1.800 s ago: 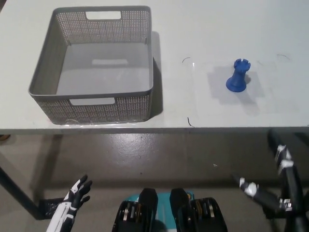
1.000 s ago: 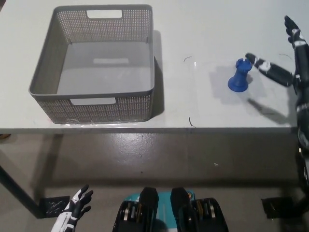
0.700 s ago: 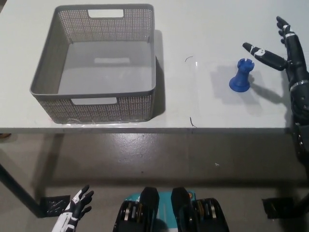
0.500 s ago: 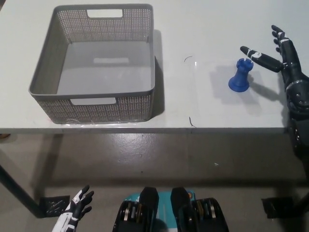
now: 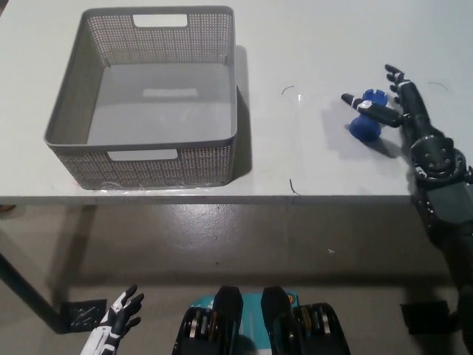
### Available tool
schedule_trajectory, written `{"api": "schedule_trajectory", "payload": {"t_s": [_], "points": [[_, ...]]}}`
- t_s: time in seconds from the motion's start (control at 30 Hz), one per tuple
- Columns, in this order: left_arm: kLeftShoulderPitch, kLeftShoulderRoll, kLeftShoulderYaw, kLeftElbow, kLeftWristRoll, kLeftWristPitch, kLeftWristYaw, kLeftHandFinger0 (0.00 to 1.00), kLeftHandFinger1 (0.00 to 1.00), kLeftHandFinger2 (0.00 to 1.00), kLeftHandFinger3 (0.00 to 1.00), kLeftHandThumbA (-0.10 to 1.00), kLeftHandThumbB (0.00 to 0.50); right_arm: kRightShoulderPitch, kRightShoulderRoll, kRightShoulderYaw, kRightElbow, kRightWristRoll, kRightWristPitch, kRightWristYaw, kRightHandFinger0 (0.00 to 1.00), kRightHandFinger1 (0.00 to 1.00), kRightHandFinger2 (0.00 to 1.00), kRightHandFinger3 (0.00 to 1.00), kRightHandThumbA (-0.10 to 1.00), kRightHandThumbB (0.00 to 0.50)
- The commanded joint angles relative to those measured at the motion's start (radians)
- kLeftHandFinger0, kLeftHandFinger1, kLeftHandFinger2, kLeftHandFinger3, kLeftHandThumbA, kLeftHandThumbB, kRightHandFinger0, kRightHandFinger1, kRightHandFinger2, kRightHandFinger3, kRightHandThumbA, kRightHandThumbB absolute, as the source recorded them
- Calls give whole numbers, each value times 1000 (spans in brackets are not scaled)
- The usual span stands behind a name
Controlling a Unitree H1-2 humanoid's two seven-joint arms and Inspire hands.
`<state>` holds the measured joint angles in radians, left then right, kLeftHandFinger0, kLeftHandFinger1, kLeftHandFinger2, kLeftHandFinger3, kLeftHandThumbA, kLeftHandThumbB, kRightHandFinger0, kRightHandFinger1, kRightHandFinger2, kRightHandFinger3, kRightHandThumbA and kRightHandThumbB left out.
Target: Use the right hand to pick up a chess pieces and put it into a container on the left hand side
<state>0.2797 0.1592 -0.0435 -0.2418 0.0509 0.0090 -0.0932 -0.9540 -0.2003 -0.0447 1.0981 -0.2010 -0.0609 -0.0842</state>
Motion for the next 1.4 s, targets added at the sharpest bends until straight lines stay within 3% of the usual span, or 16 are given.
{"api": "schedule_trajectory", "payload": {"t_s": [0.0, 0.63, 0.67, 0.7, 0.77, 0.8, 0.83, 0.87, 0.9, 0.93, 0.97, 1.07, 1.17, 1.23, 1.37], "points": [[2, 4, -1, -20, -11, -35, -11, 1000, 1000, 1000, 1000, 1000, 299, -89, 8, 7, 28, 26, -64, -23, 1000, 1000, 1000, 1000, 1000, 500], [-5, 1, 11, -5, -27, -55, -7, 1000, 1000, 1000, 1000, 1000, 306, -123, -7, 30, 279, 39, -102, -14, 1000, 1000, 1000, 1000, 1000, 500], [-5, 0, 12, -2, -28, -62, -6, 1000, 1000, 1000, 1000, 1000, 304, -126, -1, -9, 289, 80, -106, -16, 1000, 1000, 1000, 1000, 901, 500], [-6, 0, 13, -1, -30, -65, -5, 1000, 1000, 1000, 1000, 1000, 303, -128, 4, -38, 295, 107, -109, -19, 1000, 1000, 1000, 1000, 869, 500], [-5, -1, 13, -2, -32, -72, -6, 1000, 1000, 1000, 1000, 1000, 278, -138, 16, -75, 306, 130, -97, -68, 1000, 1000, 1000, 1000, 640, 444], [-5, 0, 13, -2, -27, -78, -4, 1000, 1000, 1000, 1000, 1000, 267, -144, 25, -87, 310, 131, -89, -131, 672, 725, 760, 1000, 472, 386], [-6, -1, 14, 1, -24, -87, -1, 1000, 1000, 1000, 1000, 1000, 253, -151, 36, -99, 317, 131, -78, -210, 494, 630, 760, 800, 253, 339], [-9, -3, 15, 1, -24, -88, 0, 1000, 1000, 1000, 1000, 1000, 251, -154, 37, -104, 319, 132, -87, -226, 261, 356, 442, 481, 23, 252], [-10, -4, 15, 2, -26, -90, 0, 1000, 1000, 1000, 1000, 1000, 244, -151, 40, -107, 321, 131, -111, -256, 99, 243, 365, 244, -85, 252], [-11, -3, 15, 2, -27, -90, 0, 1000, 1000, 1000, 1000, 1000, 243, -149, 41, -106, 322, 127, -124, -270, 46, 226, 395, 252, -97, 244], [-12, -3, 18, 1, -30, -88, 0, 1000, 1000, 1000, 1000, 1000, 240, -144, 46, -115, 322, 136, -155, -284, 2, 42, 361, 271, -100, 189], [-19, -1, 21, -6, -28, -81, 0, 1000, 1000, 1000, 1000, 1000, 231, -146, 49, -119, 324, 144, -174, -287, 0, 62, 551, 530, -100, 180], [-24, -1, 23, -10, -31, -76, -2, 1000, 1000, 1000, 1000, 1000, 237, -155, 57, -145, 320, 177, -196, -301, 0, 97, 572, 560, -100, 174], [-23, -2, 25, -14, -33, -71, 0, 1000, 1000, 1000, 1000, 1000, 245, -157, 58, -142, 318, 175, -209, -316, 0, 166, 654, 625, -100, 163], [-28, -2, 29, -15, -34, -69, 1, 1000, 1000, 1000, 1000, 1000, 253, -173, 57, -150, 313, 191, -219, -326, 0, 215, 680, 636, -100, 167]]}}
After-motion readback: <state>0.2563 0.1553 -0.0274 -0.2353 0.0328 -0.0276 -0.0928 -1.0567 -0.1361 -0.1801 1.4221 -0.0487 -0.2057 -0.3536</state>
